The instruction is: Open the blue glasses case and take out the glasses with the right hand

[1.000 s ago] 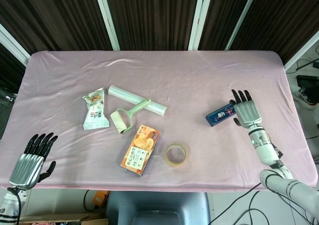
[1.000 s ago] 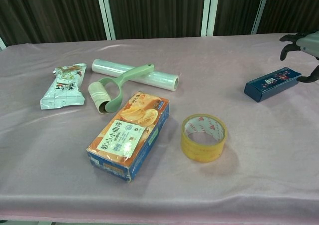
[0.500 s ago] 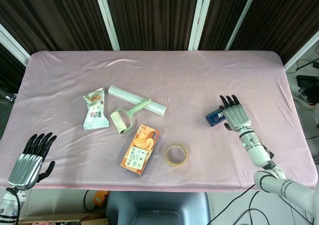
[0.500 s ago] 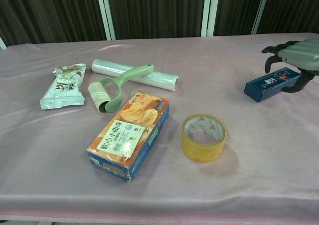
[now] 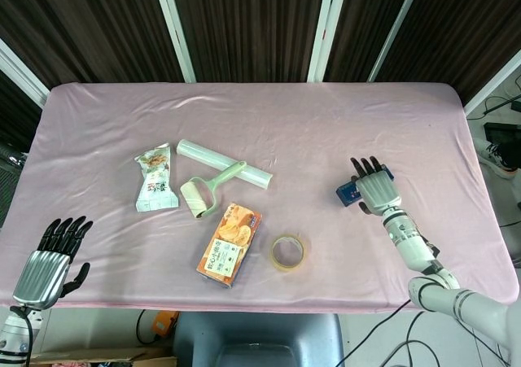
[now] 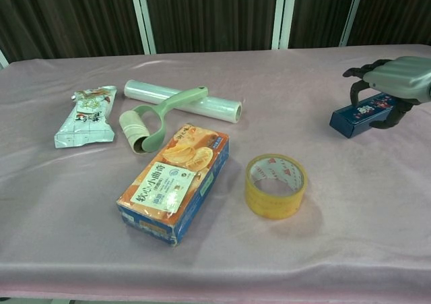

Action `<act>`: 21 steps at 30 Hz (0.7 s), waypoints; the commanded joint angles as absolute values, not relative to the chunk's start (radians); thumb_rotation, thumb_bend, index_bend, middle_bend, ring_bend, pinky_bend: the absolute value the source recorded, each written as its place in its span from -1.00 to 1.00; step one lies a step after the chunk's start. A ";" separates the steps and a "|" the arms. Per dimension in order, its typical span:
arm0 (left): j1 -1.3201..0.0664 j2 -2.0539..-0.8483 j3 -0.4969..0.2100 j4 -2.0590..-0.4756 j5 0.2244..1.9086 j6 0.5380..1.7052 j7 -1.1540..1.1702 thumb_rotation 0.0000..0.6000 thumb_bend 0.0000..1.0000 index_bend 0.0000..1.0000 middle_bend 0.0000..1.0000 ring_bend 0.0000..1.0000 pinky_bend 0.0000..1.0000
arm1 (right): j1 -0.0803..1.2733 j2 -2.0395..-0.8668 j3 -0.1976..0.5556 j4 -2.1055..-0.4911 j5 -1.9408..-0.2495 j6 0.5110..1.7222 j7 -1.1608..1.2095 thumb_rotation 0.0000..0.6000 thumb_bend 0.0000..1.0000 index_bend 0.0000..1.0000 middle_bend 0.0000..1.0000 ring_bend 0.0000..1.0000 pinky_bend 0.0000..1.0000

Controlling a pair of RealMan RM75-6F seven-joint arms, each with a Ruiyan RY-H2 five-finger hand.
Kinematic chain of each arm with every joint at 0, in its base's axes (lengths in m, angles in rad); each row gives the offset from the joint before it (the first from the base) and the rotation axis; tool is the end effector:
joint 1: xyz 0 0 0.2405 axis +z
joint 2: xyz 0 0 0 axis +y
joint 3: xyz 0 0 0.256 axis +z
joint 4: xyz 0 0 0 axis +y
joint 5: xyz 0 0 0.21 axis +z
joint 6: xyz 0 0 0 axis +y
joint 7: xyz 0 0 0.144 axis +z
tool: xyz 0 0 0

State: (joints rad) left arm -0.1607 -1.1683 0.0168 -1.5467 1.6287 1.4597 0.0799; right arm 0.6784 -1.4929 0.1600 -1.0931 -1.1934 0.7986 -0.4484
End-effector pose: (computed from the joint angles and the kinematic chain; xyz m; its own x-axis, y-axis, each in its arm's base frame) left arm -0.2960 0.1889 0.1295 0.5008 0.0427 0.8645 0.8509 -0.2071 -0.4827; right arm -0.2650 -0.3880 0.0352 0.7969 -0.2002 0.5700 -0.6041 -0.2767 0.7474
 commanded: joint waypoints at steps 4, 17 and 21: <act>-0.159 -1.167 0.017 -1.547 1.629 1.463 0.078 1.00 -0.22 -1.00 -0.94 -1.00 -1.00 | 0.687 -1.497 0.158 -1.098 -1.182 0.804 -0.459 1.00 -0.11 -0.02 -0.89 -1.00 -1.00; -0.157 -1.165 0.017 -1.546 1.631 1.469 0.072 1.00 -0.22 -1.00 -0.94 -1.00 -1.00 | 0.711 -1.526 0.155 -1.091 -1.145 0.806 -0.494 1.00 -0.06 -0.01 -0.89 -1.00 -1.00; -0.156 -1.165 0.016 -1.545 1.631 1.474 0.072 1.00 -0.22 -1.00 -0.94 -1.00 -1.00 | 0.716 -1.526 0.151 -1.097 -1.129 0.802 -0.509 1.00 -0.05 0.00 -0.89 -1.00 -1.00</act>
State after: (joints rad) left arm -0.1560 -1.1648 0.0163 -1.5448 1.6313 1.4733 0.0717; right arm 0.7148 -1.5262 0.1522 -1.0957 -1.1314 0.8029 -0.5065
